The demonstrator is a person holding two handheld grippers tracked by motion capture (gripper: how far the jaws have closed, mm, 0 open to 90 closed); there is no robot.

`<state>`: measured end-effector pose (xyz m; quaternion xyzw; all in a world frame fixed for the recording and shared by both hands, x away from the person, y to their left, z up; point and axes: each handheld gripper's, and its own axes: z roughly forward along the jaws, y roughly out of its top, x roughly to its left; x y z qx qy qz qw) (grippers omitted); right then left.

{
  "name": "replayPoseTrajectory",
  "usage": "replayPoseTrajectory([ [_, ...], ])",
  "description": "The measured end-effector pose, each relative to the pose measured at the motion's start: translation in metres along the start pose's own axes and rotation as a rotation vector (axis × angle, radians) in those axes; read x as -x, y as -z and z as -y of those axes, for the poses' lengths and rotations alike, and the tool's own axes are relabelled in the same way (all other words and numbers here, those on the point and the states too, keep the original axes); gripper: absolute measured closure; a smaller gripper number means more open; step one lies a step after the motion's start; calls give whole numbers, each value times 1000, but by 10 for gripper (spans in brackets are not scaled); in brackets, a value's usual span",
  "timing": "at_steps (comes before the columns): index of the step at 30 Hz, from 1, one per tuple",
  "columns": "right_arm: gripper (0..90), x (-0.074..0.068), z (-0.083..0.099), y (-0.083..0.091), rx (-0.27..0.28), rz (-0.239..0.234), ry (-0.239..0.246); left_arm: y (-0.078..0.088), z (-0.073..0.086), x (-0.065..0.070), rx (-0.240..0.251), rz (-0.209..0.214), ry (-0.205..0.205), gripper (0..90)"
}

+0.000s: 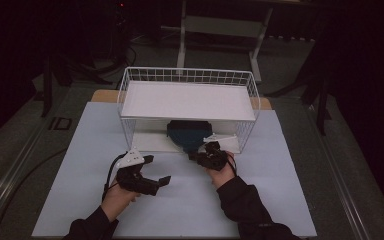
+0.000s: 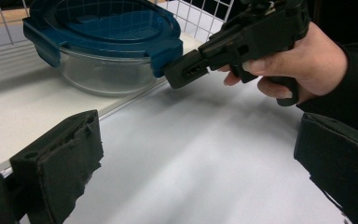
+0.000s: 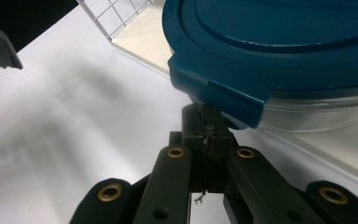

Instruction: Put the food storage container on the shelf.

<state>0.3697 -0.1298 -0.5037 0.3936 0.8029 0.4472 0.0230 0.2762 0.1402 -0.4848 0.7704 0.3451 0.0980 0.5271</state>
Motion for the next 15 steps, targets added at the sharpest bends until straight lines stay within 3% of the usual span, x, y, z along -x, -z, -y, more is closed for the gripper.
replayPoseTrajectory([
  [15, 899, 9, -11, -9, 27, 44, -21, 1, 0, 0, 5, 4, 3, 12],
])
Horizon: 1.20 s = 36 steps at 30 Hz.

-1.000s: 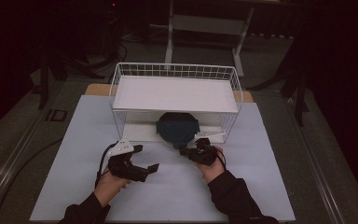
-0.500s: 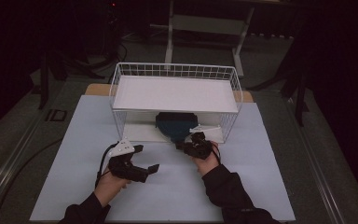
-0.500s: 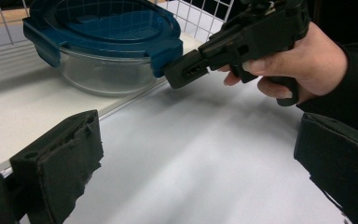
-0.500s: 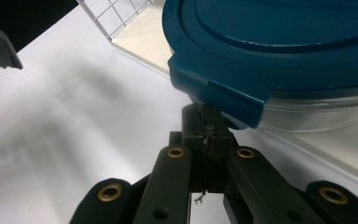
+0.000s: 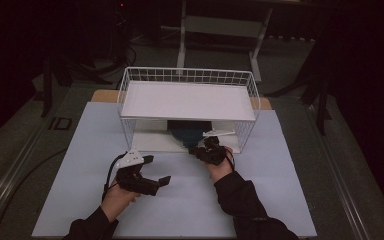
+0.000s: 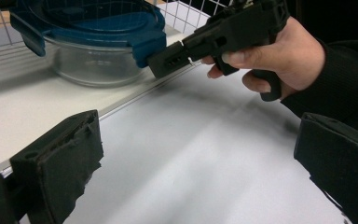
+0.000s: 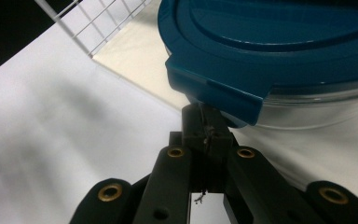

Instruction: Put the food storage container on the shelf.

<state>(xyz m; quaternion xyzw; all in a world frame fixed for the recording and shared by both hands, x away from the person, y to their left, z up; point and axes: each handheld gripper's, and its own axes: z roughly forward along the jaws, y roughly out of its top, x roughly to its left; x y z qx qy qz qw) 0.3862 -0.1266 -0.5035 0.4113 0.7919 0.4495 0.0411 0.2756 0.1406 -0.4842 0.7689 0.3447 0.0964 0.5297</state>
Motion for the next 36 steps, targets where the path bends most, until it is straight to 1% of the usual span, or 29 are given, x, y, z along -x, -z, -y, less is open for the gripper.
replayPoseTrajectory([
  [2, 899, 2, -1, -1, -2, -9, -7, 0, 0, 0, 0, -1, 2, 12],
  [4, 899, 0, -1, -1, -2, -2, 2, 0, 0, -1, -2, 0, 4, 12],
  [7, 877, 0, 0, 0, 6, -6, -12, -1, 1, 0, -3, -2, 1, 12],
  [8, 871, -1, 1, 0, 9, -4, -6, -1, 1, 0, -5, -4, -4, 12],
  [10, 833, -6, 3, 4, 11, -3, 22, 0, 1, 0, -2, -2, -3, 12],
  [11, 809, -7, 3, 5, 15, -3, 29, 0, 1, 0, -3, -1, -1, 12],
  [13, 703, -9, 4, 9, 25, -8, 31, 1, 1, 0, -2, 0, -2, 12],
  [15, 633, -10, 6, 14, 36, -11, 33, 1, 1, 0, 0, 1, 2, 12],
  [17, 492, -11, 7, 18, 46, -31, 32, 2, 0, 1, 6, 2, 0, 12],
  [18, 454, -13, 8, 20, 51, -36, 35, 2, 0, 2, 11, 4, -4, 12],
  [19, 405, -14, 9, 22, 53, -33, 44, 2, 0, 2, 17, 9, -6, 12],
  [21, 346, -17, 12, 26, 67, -23, 56, 3, 0, 3, 16, 12, -16, 12],
  [23, 266, -19, 16, 31, 89, -40, 54, 3, -1, 5, 20, 19, -20, 12],
  [24, 230, -19, 18, 33, 91, -51, 52, 3, -1, 5, 21, 22, -19, 12],
  [25, 183, -20, 19, 36, 89, -74, 53, 3, -1, 6, 24, 27, -21, 12],
  [26, 176, -20, 22, 40, 101, -84, 48, 4, -1, 6, 23, 28, -22, 12],
  [27, 175, -20, 24, 42, 107, -85, 47, 4, -1, 6, 22, 29, -22, 12],
  [29, 152, -20, 26, 48, 108, -96, 52, 5, 0, 7, 22, 30, -24, 12],
  [32, 151, -19, 32, 58, 119, -100, 54, 8, 0, 6, 23, 32, -21, 12],
  [34, 152, -19, 36, 64, 123, -85, 72, 10, 1, 6, 24, 27, -22, 12],
  [36, 151, -18, 40, 68, 116, -84, 81, 13, 2, 5, 26, 25, -20, 12],
])
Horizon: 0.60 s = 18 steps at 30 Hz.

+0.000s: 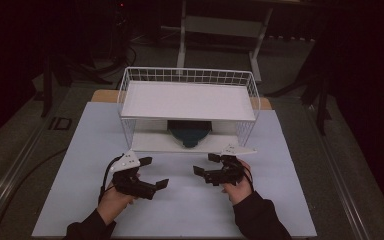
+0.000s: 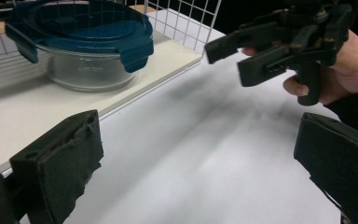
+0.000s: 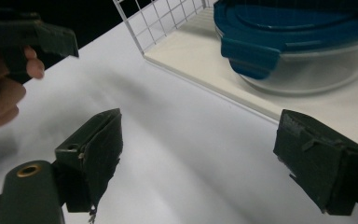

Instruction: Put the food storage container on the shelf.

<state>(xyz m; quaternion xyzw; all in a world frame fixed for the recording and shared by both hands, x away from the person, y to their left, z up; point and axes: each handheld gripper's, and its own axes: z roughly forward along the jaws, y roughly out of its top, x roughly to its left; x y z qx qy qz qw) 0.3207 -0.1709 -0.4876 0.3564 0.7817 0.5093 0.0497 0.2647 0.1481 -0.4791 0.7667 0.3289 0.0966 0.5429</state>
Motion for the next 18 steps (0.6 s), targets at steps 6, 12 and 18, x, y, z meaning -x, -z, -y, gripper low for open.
replayPoseTrajectory([
  [6, 151, -1, 11, 16, 7, 17, 14, 5, 2, 0, 1, -5, -3, 12],
  [12, 151, -2, 18, 30, 20, 15, 7, 7, 5, 2, -3, 3, -7, 12],
  [18, 151, -6, 25, 47, 30, 31, 31, 10, 8, 4, -3, 11, -11, 12],
])
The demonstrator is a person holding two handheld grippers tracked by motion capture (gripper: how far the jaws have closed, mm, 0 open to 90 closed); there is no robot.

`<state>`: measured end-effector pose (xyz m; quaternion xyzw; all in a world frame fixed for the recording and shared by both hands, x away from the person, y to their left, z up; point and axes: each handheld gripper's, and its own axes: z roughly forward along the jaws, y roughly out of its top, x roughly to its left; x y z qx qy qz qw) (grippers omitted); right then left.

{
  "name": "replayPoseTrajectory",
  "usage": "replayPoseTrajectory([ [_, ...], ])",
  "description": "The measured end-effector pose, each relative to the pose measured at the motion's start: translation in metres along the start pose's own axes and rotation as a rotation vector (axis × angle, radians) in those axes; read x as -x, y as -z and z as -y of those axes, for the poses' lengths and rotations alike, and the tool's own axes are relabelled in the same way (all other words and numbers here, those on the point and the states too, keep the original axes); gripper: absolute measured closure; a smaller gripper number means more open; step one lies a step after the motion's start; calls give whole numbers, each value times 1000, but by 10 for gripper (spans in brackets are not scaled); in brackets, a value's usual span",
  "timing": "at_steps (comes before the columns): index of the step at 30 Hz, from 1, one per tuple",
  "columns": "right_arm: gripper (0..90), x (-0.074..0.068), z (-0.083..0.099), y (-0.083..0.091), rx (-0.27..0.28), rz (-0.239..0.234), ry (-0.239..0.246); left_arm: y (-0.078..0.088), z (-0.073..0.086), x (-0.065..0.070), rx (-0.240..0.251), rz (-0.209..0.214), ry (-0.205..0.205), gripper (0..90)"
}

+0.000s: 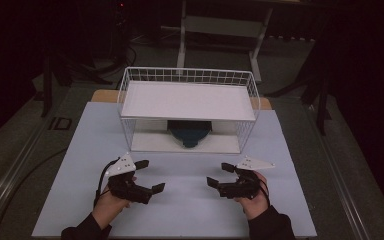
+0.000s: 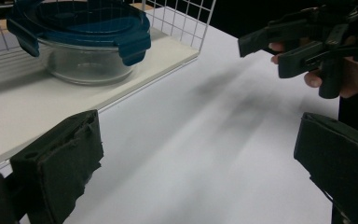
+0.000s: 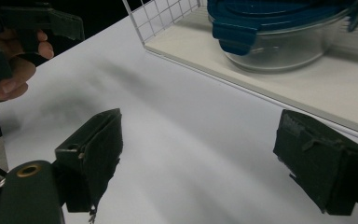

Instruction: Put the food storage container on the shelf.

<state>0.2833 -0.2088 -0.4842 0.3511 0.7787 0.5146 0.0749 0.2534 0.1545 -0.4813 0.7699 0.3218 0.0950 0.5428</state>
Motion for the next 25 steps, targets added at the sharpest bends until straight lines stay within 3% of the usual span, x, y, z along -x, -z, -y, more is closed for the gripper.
replayPoseTrajectory([
  [9, 152, 5, 17, 21, -24, 16, 0, -1, 3, 3, -11, 7, -14, 12],
  [14, 152, 13, 20, 29, -7, 41, -20, -2, 3, 3, -7, 5, -12, 12],
  [25, 153, 20, 21, 30, 4, 62, -20, -4, 4, 3, -3, 13, -10, 12],
])
